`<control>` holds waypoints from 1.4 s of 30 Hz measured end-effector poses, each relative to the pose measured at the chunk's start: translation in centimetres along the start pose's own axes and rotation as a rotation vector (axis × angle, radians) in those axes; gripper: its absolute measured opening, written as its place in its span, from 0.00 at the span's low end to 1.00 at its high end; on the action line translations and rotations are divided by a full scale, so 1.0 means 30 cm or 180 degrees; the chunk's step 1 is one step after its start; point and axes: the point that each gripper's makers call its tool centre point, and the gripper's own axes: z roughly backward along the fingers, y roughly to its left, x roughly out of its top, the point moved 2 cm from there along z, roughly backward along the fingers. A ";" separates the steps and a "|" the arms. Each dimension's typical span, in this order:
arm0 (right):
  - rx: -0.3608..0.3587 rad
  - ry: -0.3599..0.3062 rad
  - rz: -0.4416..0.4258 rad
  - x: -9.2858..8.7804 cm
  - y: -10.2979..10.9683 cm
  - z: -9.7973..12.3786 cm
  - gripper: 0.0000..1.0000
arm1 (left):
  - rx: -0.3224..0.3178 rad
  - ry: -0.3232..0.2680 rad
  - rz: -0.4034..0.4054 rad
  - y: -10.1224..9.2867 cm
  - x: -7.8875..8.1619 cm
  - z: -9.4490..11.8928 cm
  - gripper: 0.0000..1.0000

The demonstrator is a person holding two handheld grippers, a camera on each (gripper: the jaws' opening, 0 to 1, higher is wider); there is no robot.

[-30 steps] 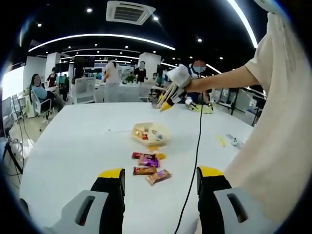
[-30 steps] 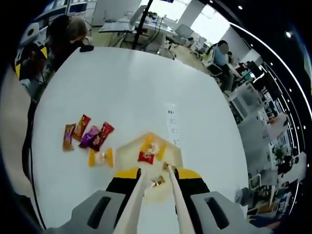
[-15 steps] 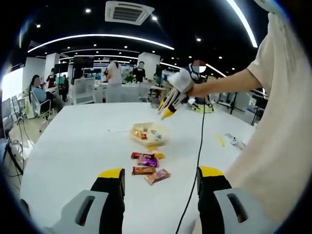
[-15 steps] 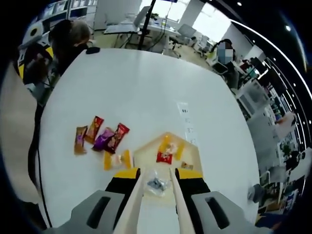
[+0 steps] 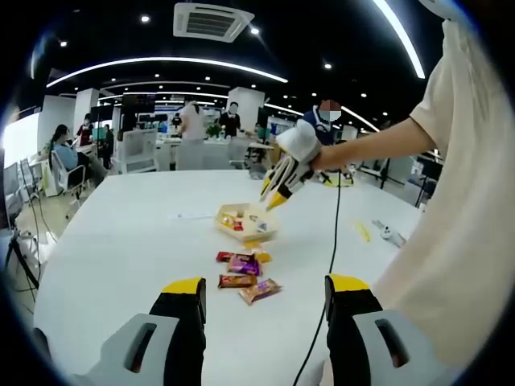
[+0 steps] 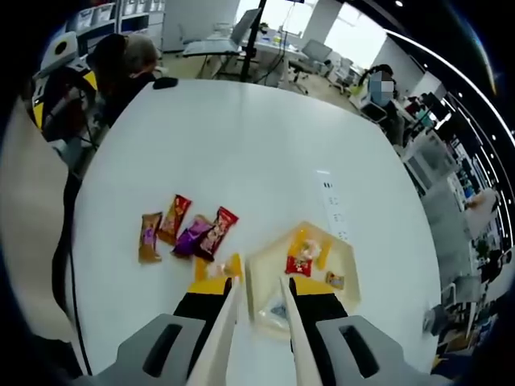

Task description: Place the target food into the container with the food tongs after gripping and lifting it, then release it inside without dropping or visibly crushing the food.

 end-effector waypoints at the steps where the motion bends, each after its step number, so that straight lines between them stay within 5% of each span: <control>1: 0.0019 0.0000 0.0000 0.002 0.012 -0.005 0.28 | 0.0000 -0.0001 0.0000 0.000 -0.001 0.001 0.59; 42: 0.0586 -0.0031 0.0018 0.070 0.362 -0.152 0.29 | 0.0003 -0.0049 0.0038 0.001 -0.022 0.026 0.60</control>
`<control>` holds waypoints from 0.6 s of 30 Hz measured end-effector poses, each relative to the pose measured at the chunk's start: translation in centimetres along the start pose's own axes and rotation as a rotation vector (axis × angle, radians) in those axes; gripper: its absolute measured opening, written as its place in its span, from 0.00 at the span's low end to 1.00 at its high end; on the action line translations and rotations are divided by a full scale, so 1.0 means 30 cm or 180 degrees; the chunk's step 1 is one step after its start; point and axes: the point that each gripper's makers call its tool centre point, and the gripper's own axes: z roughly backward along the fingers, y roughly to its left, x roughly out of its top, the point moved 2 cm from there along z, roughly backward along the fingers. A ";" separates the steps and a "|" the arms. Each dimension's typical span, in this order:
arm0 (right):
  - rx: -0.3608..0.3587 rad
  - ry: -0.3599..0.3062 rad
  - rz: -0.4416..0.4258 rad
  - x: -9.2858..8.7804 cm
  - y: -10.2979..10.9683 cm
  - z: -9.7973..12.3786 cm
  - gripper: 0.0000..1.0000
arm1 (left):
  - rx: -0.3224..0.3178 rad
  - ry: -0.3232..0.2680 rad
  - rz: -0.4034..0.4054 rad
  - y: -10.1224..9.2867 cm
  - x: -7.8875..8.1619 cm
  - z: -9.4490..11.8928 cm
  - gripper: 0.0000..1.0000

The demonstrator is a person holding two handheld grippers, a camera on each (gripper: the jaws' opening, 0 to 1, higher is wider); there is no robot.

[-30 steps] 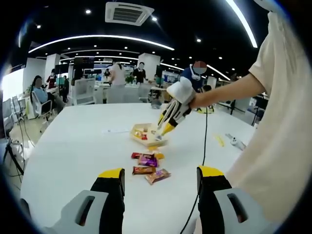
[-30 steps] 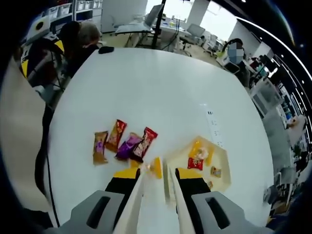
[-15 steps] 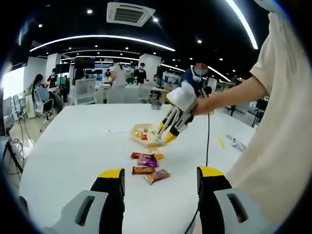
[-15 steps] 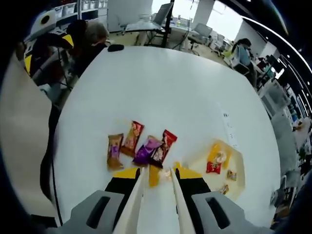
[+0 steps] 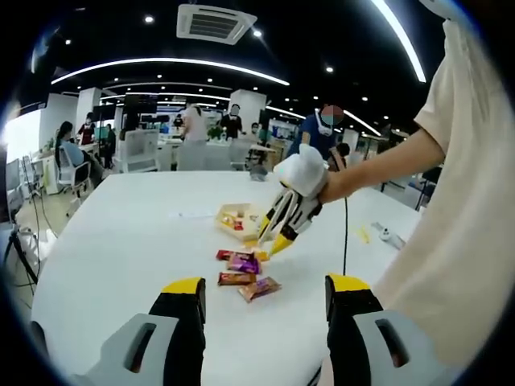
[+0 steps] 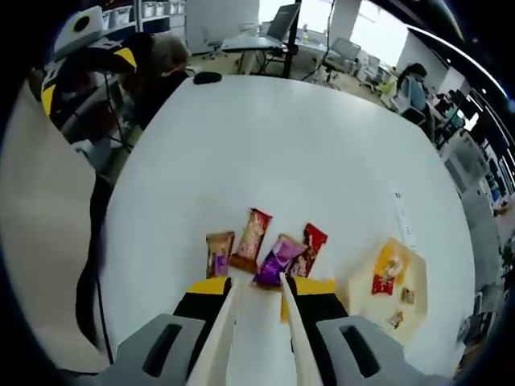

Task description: Place the target food into the container with the food tongs after gripping and lifting it, then release it inside without dropping or visibly crushing the food.

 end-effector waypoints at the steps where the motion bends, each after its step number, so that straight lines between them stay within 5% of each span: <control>1: 0.0002 -0.0001 -0.0004 0.001 0.003 -0.003 0.29 | -0.0001 0.0005 -0.0006 0.002 -0.002 0.003 0.60; 18: 0.0131 0.0020 0.0001 0.021 0.095 -0.075 0.29 | 0.0078 0.0032 0.0037 0.022 -0.036 0.082 0.60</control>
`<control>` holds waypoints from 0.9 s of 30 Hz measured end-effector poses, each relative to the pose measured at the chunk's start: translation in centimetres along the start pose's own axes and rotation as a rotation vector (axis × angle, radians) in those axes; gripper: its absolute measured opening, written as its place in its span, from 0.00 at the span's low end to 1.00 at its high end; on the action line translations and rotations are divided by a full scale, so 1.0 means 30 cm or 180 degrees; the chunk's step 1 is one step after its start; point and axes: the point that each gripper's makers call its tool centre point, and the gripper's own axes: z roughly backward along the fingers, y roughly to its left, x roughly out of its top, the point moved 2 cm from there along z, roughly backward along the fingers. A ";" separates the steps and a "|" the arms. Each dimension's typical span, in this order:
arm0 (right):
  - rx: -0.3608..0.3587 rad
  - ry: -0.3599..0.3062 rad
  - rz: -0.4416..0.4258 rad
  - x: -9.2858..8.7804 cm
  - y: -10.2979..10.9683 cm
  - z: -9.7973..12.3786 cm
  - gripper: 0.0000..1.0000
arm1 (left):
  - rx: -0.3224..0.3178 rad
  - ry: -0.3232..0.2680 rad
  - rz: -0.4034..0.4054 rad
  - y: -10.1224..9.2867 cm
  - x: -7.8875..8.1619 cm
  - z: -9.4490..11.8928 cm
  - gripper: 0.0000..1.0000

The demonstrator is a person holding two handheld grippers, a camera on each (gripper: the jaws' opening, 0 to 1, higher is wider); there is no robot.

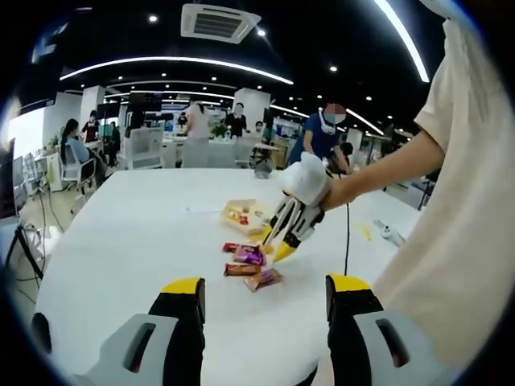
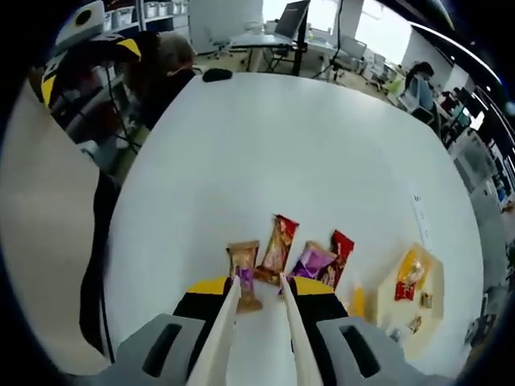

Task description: Place the target food into the container with the food tongs after gripping and lifting it, then release it inside without dropping or visibly crushing the food.

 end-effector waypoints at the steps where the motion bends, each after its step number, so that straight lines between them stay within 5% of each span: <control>1: 0.0027 0.0020 -0.0002 -0.003 0.011 -0.008 0.29 | 0.0004 0.0001 0.0002 0.001 -0.001 0.003 0.60; 27: 0.0207 0.0303 0.0146 -0.034 0.056 -0.094 0.29 | 0.0141 0.0008 0.0097 0.040 -0.026 0.057 0.60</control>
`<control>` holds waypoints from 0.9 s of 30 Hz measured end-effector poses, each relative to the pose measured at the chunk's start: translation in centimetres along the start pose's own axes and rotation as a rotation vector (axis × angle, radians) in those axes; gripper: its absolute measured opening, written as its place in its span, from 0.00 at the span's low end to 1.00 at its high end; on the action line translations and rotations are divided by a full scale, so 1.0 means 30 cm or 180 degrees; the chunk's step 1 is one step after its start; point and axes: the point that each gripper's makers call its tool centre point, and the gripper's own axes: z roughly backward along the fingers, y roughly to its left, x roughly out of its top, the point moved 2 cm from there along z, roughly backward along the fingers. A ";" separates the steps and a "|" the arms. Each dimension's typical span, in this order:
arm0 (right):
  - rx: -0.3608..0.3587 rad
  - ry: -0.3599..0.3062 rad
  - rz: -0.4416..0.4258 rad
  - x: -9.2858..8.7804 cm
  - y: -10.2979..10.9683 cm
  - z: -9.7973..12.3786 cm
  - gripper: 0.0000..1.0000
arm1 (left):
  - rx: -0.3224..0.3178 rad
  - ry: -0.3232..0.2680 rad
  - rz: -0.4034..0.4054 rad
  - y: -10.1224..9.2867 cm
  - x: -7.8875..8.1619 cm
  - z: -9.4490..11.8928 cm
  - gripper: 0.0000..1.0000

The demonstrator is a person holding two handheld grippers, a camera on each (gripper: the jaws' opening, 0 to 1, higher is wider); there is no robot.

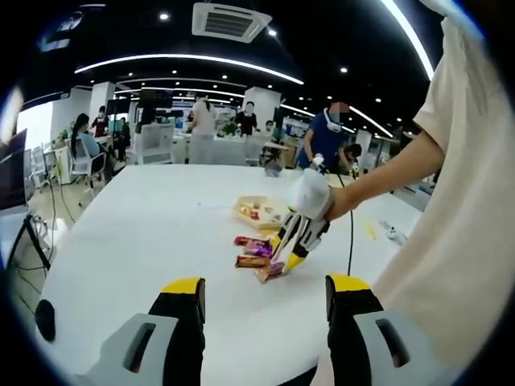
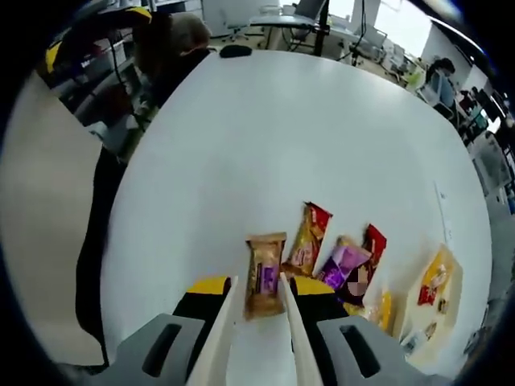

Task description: Place the target food into the container with the food tongs after gripping and lifting it, then release it inside without dropping or visibly crushing the food.

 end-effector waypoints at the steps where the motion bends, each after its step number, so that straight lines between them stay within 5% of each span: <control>1: 0.0005 0.0005 -0.0007 -0.002 -0.004 -0.006 0.29 | 0.0010 0.0000 0.0003 0.003 0.000 0.001 0.60; 27: 0.0043 0.0141 0.0105 -0.022 -0.014 -0.014 0.29 | 0.0088 0.0022 0.0087 0.020 -0.022 0.026 0.60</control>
